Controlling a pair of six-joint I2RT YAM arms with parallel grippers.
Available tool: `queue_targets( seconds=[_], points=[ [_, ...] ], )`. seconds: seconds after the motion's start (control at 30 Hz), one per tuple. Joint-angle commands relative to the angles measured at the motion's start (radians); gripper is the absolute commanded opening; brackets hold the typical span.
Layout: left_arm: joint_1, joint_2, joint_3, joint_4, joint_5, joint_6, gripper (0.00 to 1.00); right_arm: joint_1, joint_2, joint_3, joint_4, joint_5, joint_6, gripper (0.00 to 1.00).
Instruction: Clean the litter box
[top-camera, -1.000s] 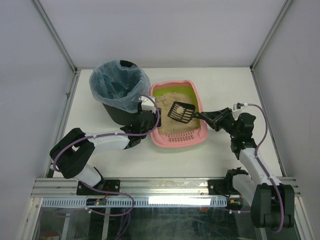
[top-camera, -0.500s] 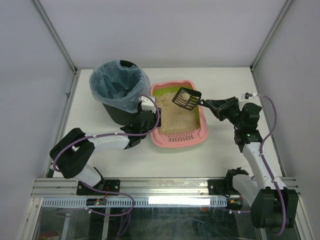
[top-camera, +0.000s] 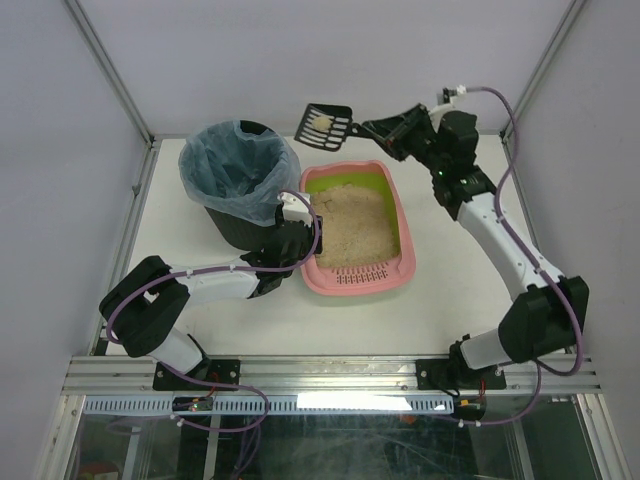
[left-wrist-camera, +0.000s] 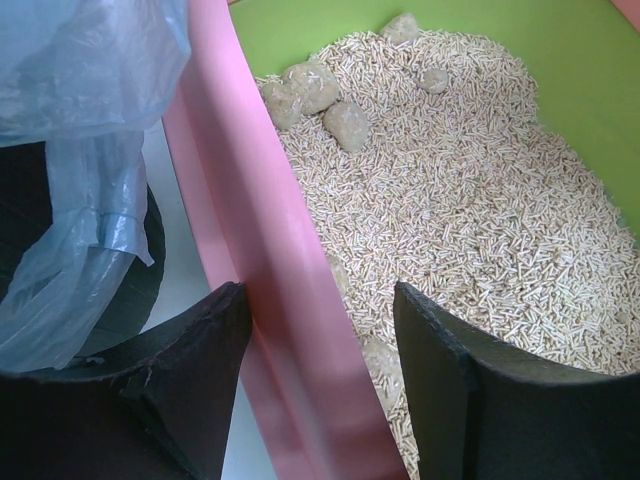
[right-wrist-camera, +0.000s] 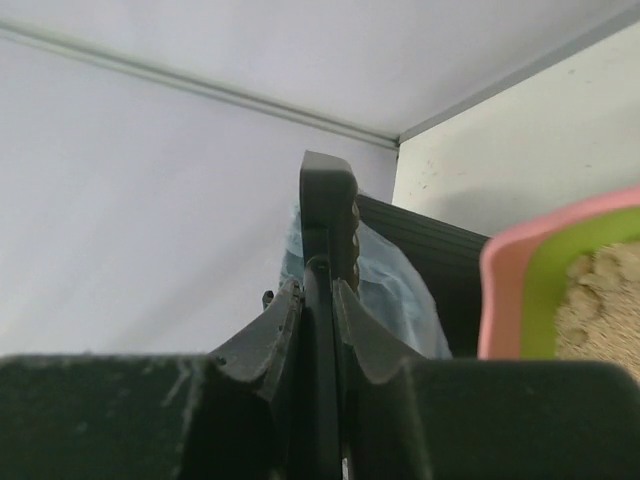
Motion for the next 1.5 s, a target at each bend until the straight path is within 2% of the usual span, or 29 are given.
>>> queue_targets(
  seconds=[0.0,0.13,0.3,0.47,0.7,0.9,1.0,1.33,1.47],
  points=[
    [-0.030,-0.002,0.025,0.062,0.072,-0.013,0.59,0.124,0.127,0.280,-0.098,0.097,-0.183,0.00],
    [-0.030,0.000,0.027,0.062,0.074,-0.012,0.59,0.218,0.264,0.483,-0.169,0.100,-0.335,0.00],
    [-0.030,0.000,0.027,0.061,0.072,-0.009,0.59,0.329,0.395,0.700,-0.265,0.152,-0.620,0.00],
    [-0.030,0.003,0.028,0.060,0.071,-0.005,0.59,0.426,0.451,0.805,-0.280,0.216,-0.918,0.00],
    [-0.031,0.006,0.030,0.059,0.070,-0.003,0.59,0.504,0.392,0.682,-0.127,0.257,-1.145,0.00],
    [-0.030,0.008,0.036,0.054,0.070,-0.005,0.59,0.528,0.327,0.544,0.016,0.219,-1.304,0.00],
    [-0.030,0.006,0.035,0.053,0.070,-0.005,0.59,0.538,0.276,0.429,0.158,0.185,-1.408,0.00],
    [-0.030,0.006,0.035,0.053,0.070,-0.004,0.59,0.542,0.197,0.281,0.317,0.169,-1.427,0.00],
    [-0.030,0.006,0.035,0.050,0.070,-0.003,0.59,0.539,0.148,0.251,0.342,0.246,-1.359,0.00]
  ],
)
